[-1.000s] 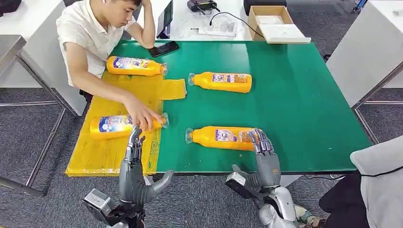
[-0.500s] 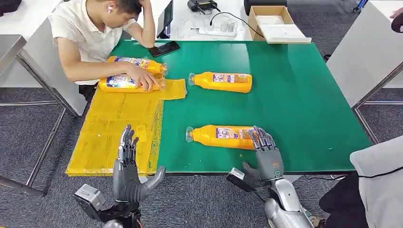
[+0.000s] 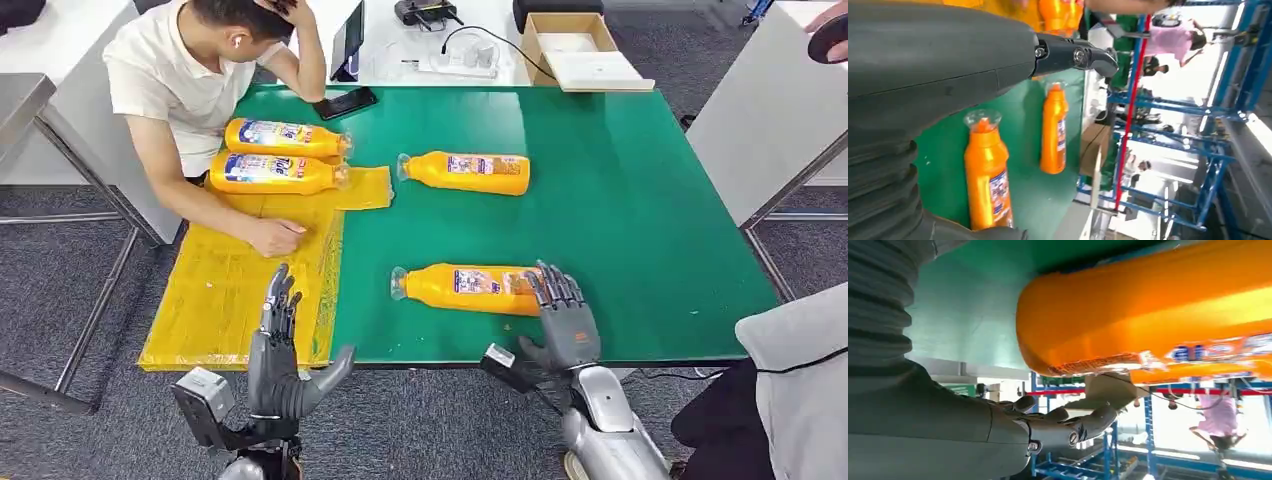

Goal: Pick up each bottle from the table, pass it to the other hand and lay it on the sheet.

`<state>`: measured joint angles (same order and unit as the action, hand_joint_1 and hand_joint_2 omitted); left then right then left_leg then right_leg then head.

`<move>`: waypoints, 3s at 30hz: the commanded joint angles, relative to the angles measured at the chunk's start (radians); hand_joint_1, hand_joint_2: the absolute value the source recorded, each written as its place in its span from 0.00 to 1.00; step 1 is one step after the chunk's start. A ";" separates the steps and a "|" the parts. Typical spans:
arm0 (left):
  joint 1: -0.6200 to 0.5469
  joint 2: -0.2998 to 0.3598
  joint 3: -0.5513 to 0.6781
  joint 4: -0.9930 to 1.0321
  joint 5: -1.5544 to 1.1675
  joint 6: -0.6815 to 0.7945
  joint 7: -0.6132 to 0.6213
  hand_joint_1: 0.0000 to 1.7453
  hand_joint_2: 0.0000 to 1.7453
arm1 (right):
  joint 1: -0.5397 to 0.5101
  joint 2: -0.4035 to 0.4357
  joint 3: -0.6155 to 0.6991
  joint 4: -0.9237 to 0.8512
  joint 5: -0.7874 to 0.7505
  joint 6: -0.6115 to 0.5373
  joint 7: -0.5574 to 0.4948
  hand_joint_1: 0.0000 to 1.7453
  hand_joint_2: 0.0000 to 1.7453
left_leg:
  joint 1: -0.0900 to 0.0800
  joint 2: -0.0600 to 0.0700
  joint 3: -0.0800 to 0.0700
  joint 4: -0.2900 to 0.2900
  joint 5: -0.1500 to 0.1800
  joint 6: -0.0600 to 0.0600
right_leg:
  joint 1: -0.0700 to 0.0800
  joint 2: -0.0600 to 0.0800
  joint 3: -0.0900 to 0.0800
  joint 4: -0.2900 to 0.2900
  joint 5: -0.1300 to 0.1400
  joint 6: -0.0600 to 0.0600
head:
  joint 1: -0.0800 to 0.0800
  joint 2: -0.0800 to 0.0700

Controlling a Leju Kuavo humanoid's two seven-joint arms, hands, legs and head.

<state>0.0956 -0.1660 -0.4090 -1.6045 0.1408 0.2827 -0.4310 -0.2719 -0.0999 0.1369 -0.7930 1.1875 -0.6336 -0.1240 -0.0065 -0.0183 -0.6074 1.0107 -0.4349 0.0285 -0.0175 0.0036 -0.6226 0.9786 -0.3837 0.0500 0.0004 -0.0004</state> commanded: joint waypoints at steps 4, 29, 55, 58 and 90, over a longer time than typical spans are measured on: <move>-0.147 0.025 -0.208 0.242 -0.016 -0.087 0.055 0.00 1.00 | -0.247 0.041 0.078 0.353 0.006 0.004 -0.007 0.00 1.00 | 0.000 0.003 0.005 -0.001 -0.001 -0.002 | 0.001 0.002 0.004 -0.001 0.000 -0.002 | 0.000 0.000; -0.246 -0.013 -0.070 0.553 -0.280 0.028 0.011 0.00 1.00 | -0.309 0.105 0.119 0.414 -0.126 0.181 -0.069 0.00 1.00 | 0.001 0.001 0.004 -0.001 -0.001 -0.002 | 0.001 0.001 0.004 0.000 -0.001 -0.002 | 0.000 0.000; -0.226 0.009 -0.055 0.444 -0.259 -0.034 0.038 0.00 1.00 | -0.316 0.063 0.128 0.469 -0.153 0.498 0.084 0.99 1.00 | 0.001 -0.002 0.018 -0.001 0.000 -0.001 | 0.002 -0.002 0.018 -0.003 -0.001 -0.001 | 0.000 0.000; -0.225 0.009 -0.055 0.444 -0.258 -0.034 0.038 0.00 1.00 | -0.316 0.066 0.130 0.469 -0.152 0.502 0.085 0.97 1.00 | 0.001 -0.002 0.019 -0.001 0.000 -0.001 | 0.002 -0.002 0.019 -0.003 -0.001 -0.001 | 0.000 0.000; -0.155 0.024 0.083 0.332 0.523 -0.086 0.156 0.00 1.00 | -0.092 0.164 0.130 -0.114 -0.856 0.384 -0.397 1.00 1.00 | 0.004 0.009 0.010 0.000 -0.003 -0.003 | 0.004 0.008 0.009 -0.001 -0.001 -0.001 | 0.000 0.000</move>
<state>-0.0583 -0.1972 -0.3063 -1.2107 0.6240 0.2759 -0.3056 -0.3683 0.0649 0.1892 -0.8029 0.3567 -0.2521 -0.5123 -0.0031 -0.0112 -0.5987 1.0106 -0.4367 0.0266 -0.0145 0.0109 -0.6145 0.9780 -0.3837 0.0499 0.0004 0.0000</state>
